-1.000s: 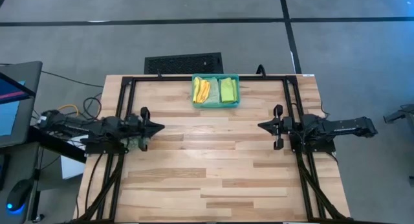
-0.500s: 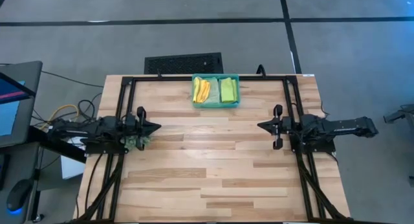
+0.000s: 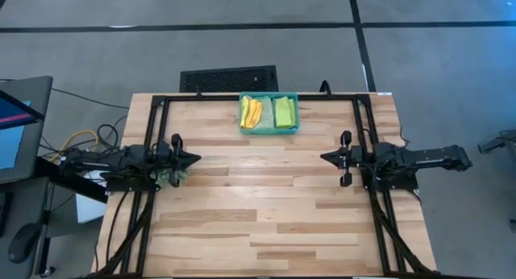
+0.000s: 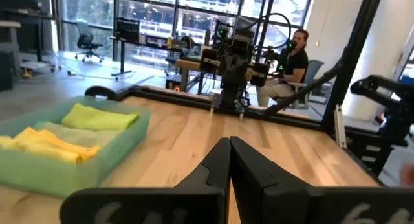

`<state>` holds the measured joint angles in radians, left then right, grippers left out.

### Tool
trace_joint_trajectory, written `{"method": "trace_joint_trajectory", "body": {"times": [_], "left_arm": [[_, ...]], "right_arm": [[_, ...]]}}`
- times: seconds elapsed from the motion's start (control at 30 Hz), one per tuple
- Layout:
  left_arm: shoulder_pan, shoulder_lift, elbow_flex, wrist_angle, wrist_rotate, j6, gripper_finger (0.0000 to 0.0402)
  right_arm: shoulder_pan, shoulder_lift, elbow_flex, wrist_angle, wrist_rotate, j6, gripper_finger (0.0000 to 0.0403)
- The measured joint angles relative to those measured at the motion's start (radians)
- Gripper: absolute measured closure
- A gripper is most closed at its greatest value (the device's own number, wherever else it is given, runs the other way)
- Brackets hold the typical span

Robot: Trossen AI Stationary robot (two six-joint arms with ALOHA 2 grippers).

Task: Fold microfiber towels
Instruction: Return to Home Position

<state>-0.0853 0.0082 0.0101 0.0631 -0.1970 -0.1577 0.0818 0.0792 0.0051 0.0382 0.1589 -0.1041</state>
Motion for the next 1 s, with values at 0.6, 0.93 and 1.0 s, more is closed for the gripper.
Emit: {"method": "trace_joint_trajectory", "body": {"times": [0.6, 0.93, 1.0], "left_arm": [[0.000, 0.000, -0.003, 0.000, 0.002, -0.199, 0.0401], [0.000, 0.000, -0.003, 0.000, 0.002, -0.201, 0.0401], [0.000, 0.000, -0.003, 0.000, 0.002, -0.201, 0.0402]], "right_arm": [[0.000, 0.000, 0.000, 0.000, 0.000, -0.001, 0.0371], [0.000, 0.000, 0.000, 0.000, 0.000, -0.001, 0.0369], [0.000, 0.000, 0.000, 0.001, 0.000, -0.001, 0.0370]]}}
